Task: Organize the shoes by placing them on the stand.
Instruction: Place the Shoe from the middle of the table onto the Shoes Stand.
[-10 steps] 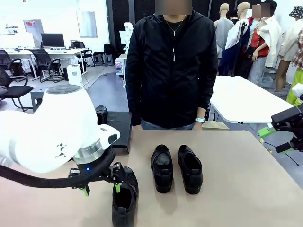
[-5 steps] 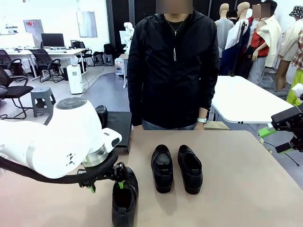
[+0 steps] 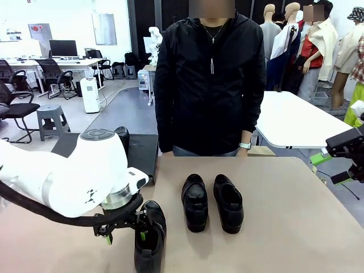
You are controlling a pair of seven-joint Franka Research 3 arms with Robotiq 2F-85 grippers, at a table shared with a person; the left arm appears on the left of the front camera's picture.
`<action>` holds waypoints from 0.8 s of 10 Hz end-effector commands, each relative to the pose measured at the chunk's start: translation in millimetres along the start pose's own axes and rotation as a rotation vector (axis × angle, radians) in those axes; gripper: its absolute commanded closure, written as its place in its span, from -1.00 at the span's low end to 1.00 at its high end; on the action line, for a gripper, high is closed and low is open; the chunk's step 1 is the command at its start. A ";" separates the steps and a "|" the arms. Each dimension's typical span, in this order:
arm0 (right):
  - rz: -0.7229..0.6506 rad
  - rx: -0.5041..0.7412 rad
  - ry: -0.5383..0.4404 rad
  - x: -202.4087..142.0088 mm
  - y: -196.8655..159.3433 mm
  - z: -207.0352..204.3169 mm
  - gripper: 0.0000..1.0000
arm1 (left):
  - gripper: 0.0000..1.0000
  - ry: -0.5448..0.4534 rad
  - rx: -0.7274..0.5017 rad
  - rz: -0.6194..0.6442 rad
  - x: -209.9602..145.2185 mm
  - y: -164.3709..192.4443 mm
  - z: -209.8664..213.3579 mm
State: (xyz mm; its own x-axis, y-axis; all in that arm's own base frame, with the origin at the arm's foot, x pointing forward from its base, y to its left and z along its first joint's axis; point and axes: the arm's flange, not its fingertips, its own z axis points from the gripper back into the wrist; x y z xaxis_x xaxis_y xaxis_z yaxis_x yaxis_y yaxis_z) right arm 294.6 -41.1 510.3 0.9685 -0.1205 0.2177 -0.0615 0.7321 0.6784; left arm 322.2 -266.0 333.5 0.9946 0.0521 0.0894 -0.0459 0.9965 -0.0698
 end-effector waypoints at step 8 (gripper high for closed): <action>-0.014 -0.006 0.005 -1.2 1.9 2.6 -1.00 | 1.00 -0.009 0.024 -0.085 -12.4 -12.7 13.8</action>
State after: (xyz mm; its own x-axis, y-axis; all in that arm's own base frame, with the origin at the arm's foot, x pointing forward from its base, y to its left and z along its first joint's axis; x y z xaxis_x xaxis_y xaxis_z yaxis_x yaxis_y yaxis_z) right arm 294.6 -41.1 510.3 0.9686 -0.1204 0.2176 -0.0614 0.7321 0.6784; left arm 313.1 -284.5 342.1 0.9954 -0.0221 0.0935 0.0273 0.9981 -0.0548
